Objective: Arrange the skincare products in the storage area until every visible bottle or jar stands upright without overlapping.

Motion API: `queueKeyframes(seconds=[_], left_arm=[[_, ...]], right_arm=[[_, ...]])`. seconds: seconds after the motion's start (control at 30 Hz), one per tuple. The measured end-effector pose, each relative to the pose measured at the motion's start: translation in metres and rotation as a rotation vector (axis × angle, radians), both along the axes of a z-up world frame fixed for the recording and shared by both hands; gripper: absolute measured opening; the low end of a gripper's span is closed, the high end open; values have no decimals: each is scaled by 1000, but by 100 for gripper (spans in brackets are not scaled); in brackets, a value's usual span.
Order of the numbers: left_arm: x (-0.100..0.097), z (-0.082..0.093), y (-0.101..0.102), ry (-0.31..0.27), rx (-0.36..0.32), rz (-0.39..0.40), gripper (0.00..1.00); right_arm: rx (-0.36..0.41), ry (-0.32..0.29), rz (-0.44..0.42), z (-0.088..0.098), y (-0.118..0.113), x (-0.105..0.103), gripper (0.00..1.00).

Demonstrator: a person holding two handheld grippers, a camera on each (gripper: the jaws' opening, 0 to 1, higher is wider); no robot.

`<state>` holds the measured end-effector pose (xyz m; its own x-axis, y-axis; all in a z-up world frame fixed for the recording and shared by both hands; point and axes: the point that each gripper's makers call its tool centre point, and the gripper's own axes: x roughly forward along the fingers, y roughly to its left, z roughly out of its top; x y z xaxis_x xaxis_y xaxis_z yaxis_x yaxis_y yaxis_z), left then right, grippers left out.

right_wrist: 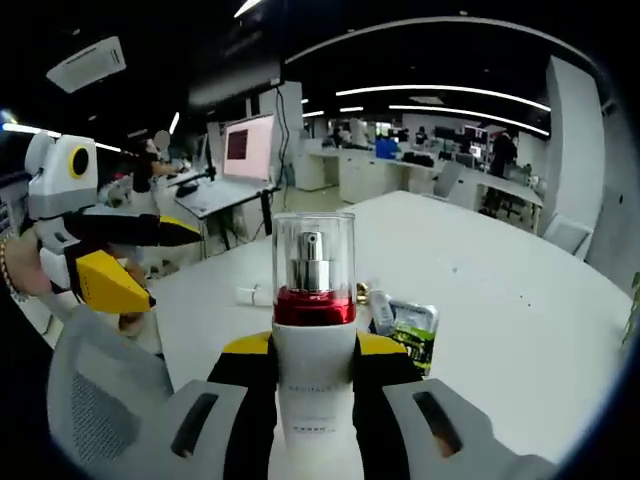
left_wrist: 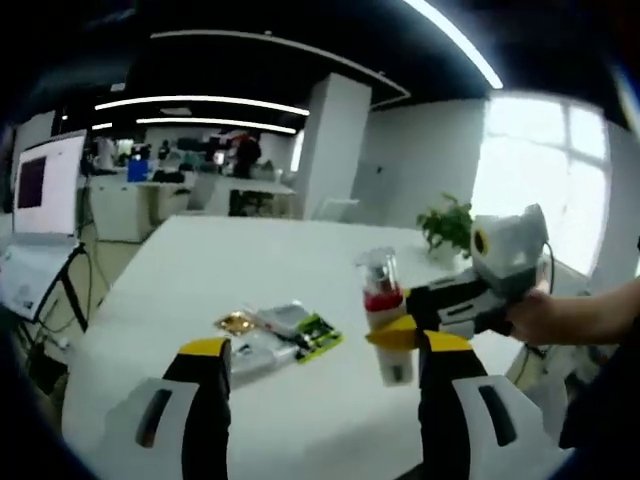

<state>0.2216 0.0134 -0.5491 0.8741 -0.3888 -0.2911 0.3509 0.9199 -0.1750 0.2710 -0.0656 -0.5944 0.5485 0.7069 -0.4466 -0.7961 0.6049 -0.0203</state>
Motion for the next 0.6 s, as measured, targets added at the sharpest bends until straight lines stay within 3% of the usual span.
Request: queueKeyframes(seconds=[0.23,0.4,0.6], left_arm=[[-1,17,-3,-13,-79,0,65],[-5,39,-15,-48,-143,-23,65],[-7,53,-20,-67,-150,-37,60]], right_arm=[[32,-42,33,21,13,-15,27],[51,-88,63,40,28,-28,28],[96,-108,85,59,38,-38,28]])
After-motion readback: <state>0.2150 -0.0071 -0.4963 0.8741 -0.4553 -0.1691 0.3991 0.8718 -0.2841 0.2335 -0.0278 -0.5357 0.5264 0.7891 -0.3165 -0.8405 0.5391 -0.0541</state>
